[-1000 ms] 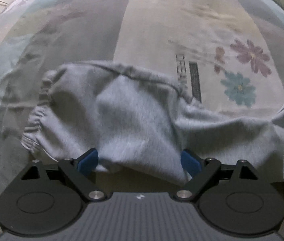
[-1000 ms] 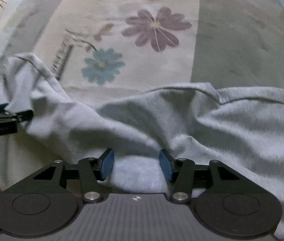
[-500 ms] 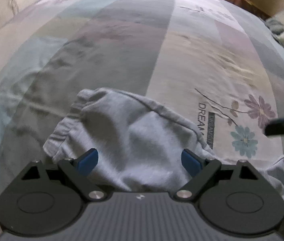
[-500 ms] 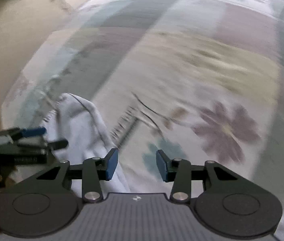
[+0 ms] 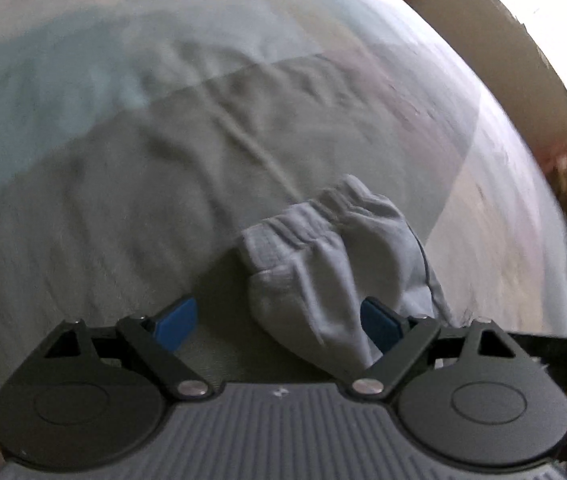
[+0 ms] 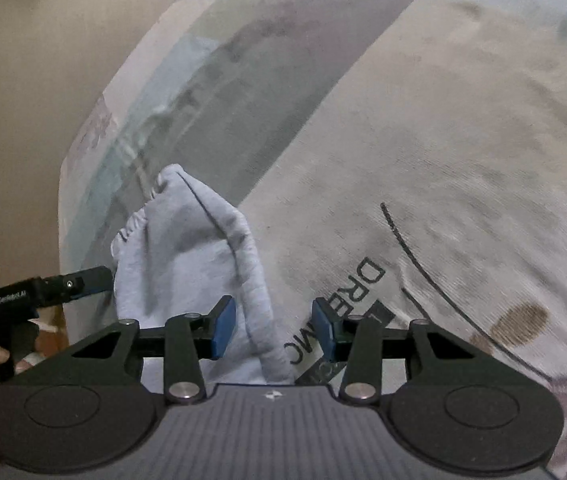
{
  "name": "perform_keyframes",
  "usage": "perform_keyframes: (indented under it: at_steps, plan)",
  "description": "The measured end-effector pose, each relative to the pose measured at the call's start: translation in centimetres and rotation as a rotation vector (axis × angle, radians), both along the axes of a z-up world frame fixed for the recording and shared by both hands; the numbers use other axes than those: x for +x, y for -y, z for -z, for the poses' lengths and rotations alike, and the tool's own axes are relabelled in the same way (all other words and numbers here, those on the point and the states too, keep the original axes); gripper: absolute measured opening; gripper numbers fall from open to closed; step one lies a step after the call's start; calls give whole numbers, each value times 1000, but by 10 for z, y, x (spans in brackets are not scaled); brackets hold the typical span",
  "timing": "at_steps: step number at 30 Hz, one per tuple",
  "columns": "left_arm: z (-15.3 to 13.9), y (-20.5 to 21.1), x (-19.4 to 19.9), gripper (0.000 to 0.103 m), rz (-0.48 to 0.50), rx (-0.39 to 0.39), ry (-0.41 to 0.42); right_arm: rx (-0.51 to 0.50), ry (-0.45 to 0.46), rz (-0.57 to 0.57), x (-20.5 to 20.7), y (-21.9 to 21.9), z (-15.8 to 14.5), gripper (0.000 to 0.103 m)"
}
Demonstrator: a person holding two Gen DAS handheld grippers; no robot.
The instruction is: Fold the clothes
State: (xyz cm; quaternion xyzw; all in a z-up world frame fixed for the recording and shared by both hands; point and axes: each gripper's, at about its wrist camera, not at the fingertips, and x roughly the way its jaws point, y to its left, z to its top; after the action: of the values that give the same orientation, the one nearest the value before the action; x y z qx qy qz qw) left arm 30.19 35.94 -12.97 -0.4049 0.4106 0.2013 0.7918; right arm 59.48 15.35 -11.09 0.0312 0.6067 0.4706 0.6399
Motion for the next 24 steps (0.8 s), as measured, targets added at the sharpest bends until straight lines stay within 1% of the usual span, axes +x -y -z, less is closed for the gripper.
perform_keyframes:
  at_steps: [3,6,10,12,14,16,17,19,20,21,22,23,24]
  plan:
    - [10,-12,-7,85,-35,-63,99,52,-81,-4,13,-6,9,51]
    - [17,-24,-5,85,-55,-109,194,109,-167,-21,25,-15,16,56]
    - [22,-36,8,85,-38,-141,250,155,-229,-67,37,-46,23,56]
    - [26,-39,11,85,-46,-175,265,171,-245,-86,41,-61,25,56]
    - [30,-39,6,84,-57,-222,280,183,-265,-93,42,-68,26,56]
    - [35,-33,1,84,-65,-290,290,192,-288,-96,43,-70,28,56]
    - [36,-30,-1,83,-60,-300,289,195,-297,-99,42,-67,30,55]
    - [35,-29,5,82,-31,-272,281,201,-312,-102,40,-62,33,49]
    - [34,-29,10,78,-14,-253,278,201,-306,-96,39,-60,34,45]
    - [33,-30,16,63,-16,-221,265,186,-296,-85,39,-60,34,34]
    - [30,-30,20,53,-29,-180,232,172,-286,-74,39,-59,34,18]
    - [25,-28,25,30,-37,-131,182,157,-272,-67,39,-59,34,13]
    - [21,-25,28,25,-33,-90,140,141,-245,-71,37,-60,30,9]
